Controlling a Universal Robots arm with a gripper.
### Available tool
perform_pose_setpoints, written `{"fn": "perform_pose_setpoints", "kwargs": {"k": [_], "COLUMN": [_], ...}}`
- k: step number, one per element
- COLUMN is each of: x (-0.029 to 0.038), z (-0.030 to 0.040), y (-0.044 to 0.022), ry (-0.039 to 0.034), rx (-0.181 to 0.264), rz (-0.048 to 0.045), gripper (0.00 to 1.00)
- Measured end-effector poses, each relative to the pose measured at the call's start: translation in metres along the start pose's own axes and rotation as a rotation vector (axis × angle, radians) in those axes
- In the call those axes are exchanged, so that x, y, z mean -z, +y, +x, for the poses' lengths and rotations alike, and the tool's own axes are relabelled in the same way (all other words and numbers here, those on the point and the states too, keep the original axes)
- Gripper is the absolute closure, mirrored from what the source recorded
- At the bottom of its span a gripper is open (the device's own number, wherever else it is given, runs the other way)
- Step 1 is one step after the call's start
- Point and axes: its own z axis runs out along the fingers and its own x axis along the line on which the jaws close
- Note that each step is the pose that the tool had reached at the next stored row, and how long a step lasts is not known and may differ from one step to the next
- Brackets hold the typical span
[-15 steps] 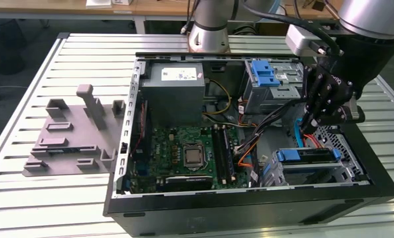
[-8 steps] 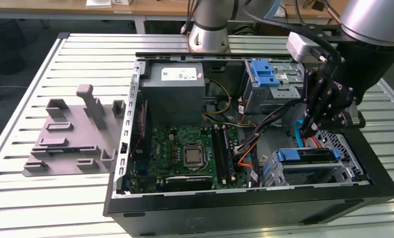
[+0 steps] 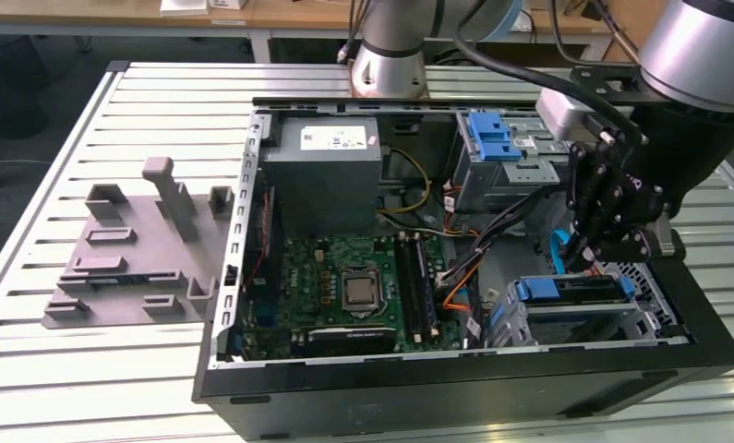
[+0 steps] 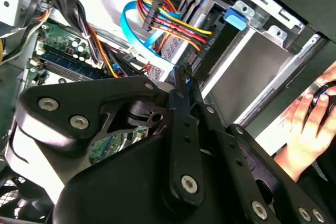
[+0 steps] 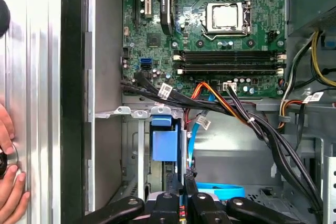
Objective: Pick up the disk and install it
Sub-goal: 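Insert the second disk wire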
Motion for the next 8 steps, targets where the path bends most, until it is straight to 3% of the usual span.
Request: {"fn": "perform_pose_setpoints", "kwargs": {"k": [4,5,6,8], "x": [-0.0003,-0.0004,-0.0007,-0.0015], "z": [0.0002,0.0003,0.0004,0.0011], "y": [0.0,0.0,0.0,0.0], "ry": [-0.0025,-0.0117,-0.0258,-0.0394], "rx": [0.0,0.0,0.0,0.0], "rz": [-0.0001,-0.0002,-0.0004,-0.0006], "gripper": [0.84,0.84,0.84,0.84]}}
